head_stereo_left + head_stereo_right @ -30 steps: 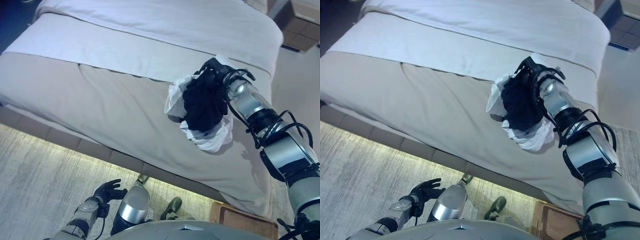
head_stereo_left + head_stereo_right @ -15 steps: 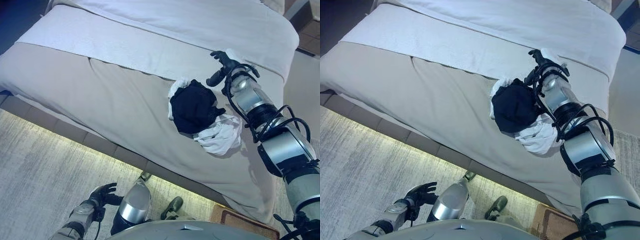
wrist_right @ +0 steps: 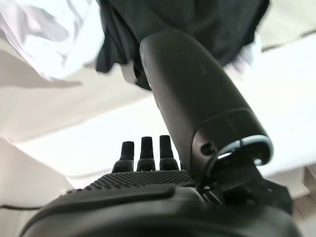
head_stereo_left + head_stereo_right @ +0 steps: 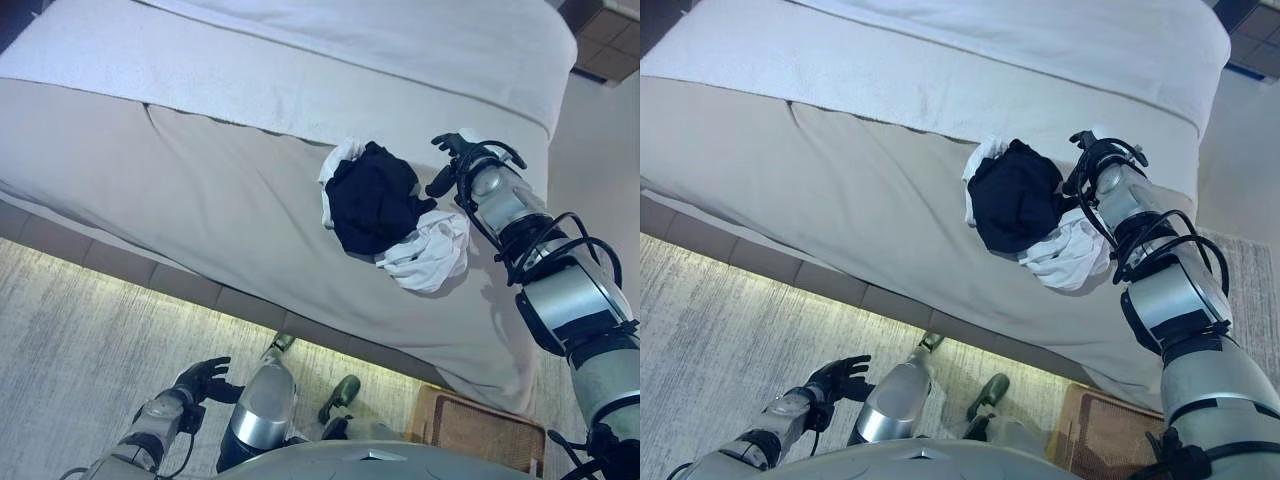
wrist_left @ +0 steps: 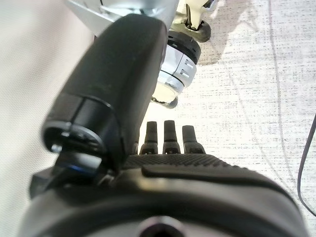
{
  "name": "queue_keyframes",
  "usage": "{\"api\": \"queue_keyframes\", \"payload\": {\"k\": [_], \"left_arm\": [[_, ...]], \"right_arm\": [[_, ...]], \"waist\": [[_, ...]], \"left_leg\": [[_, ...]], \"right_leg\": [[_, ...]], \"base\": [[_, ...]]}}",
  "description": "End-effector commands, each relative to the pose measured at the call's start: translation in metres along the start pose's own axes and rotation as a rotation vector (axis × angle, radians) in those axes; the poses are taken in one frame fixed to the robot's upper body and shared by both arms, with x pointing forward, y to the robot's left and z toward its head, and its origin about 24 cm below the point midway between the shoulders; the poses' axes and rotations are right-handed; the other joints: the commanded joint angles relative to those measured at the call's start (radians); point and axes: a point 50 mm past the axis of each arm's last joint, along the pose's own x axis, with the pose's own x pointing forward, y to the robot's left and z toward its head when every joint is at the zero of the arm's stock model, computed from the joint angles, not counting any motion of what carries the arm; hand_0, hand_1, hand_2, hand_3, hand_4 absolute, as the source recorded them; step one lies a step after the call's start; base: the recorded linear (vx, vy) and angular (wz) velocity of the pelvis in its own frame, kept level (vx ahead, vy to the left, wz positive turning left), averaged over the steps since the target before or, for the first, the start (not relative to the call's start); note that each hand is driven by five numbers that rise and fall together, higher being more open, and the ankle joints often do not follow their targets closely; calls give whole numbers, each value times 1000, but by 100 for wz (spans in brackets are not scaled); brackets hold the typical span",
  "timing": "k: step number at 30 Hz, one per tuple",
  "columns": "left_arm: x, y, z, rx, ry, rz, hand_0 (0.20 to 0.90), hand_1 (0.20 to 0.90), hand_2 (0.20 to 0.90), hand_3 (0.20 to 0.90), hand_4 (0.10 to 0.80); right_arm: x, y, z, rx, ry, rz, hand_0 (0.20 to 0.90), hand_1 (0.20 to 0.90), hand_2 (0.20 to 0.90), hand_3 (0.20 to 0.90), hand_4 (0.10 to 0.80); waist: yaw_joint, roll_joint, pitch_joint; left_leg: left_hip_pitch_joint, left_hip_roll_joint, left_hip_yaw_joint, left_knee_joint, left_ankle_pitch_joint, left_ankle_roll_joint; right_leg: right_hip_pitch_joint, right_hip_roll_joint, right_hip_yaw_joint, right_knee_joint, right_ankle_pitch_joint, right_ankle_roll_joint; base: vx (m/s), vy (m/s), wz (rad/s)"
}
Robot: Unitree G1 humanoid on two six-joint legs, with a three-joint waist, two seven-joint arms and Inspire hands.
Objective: Pick up the clothes from the bed and place them into the basket
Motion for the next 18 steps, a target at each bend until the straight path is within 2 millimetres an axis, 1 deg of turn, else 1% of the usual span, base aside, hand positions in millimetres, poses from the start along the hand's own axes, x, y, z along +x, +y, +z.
{"api": "queue_keyframes", "payload": {"k": [1,2,7,11,14,15,16,18], "left_arm": [[3,-7,16,-1,-72,-29,900,900,900,900,800],[4,-5,24,-2,-100,-25,900,900,900,900,800],[3,-2,36,-2,-160,-12,900,900,900,900,800],[3,-1,43,-7,-192,-6,900,900,900,900,800],[3,-1,47,-22,-216,-6,900,900,900,900,800],[3,-1,47,-28,-222,-5,900,900,900,900,800],[2,-1,47,-36,-227,-2,900,900,900,900,800],[2,-1,47,-43,-229,2,900,900,900,900,800]], "right_arm": [[-5,-48,33,-85,-118,-173,900,900,900,900,800],[-5,-47,35,-77,-112,-179,900,900,900,900,800],[-2,-51,38,-22,-67,-189,900,900,900,900,800],[-1,-52,38,-3,-51,-195,900,900,900,900,800],[-2,-58,43,-15,-44,-218,900,900,900,900,800],[-2,-59,44,-20,-44,-223,740,740,740,713,613],[-3,-62,46,-18,-57,-238,300,300,300,200,100],[-3,-63,49,0,-77,-255,300,300,300,200,100]], "waist": [[16,17,47],[26,20,80],[56,22,147],[66,32,174],[67,43,187],[66,45,187],[62,44,187],[60,41,187]], "left_leg": [[1,-9,41,-11,-59,80],[-25,-14,40,10,-60,84],[-73,-23,51,32,-62,93],[-95,-29,50,35,-60,97],[-120,-31,53,41,-56,98],[-128,-29,55,41,-55,97],[-135,-25,60,39,-55,96],[-138,-21,64,35,-54,96]], "right_leg": [[-36,-33,51,181,-57,-2],[-56,-38,51,194,-46,0],[-94,-40,47,206,-20,14],[-121,-47,36,220,-12,18],[-156,-50,30,231,-12,19],[-165,-50,29,231,-13,19],[-177,-48,29,229,-14,20],[-183,-45,29,226,-14,21]], "base": [[-74,-1,-1],[-47,-1,1],[-15,-6,2],[-7,9,6],[-13,49,2],[-16,46,-3],[-22,33,-4],[-11,8,-4]]}}
